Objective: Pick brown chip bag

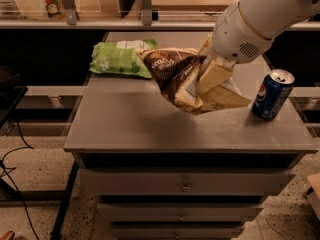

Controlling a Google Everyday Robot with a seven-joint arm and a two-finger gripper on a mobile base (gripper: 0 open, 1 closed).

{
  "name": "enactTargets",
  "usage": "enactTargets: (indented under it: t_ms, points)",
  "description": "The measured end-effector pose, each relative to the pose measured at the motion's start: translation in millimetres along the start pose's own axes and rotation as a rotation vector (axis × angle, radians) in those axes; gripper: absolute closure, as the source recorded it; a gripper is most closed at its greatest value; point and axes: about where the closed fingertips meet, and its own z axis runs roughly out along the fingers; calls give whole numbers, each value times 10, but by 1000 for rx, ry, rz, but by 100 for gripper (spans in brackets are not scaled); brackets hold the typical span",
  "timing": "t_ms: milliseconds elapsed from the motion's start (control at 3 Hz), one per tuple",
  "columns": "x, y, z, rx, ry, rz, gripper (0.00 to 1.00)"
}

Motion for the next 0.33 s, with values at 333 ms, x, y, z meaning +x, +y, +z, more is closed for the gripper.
enactTargets:
  t_ms: [333]
  points:
    - [-1,0,0,0,0,0,100]
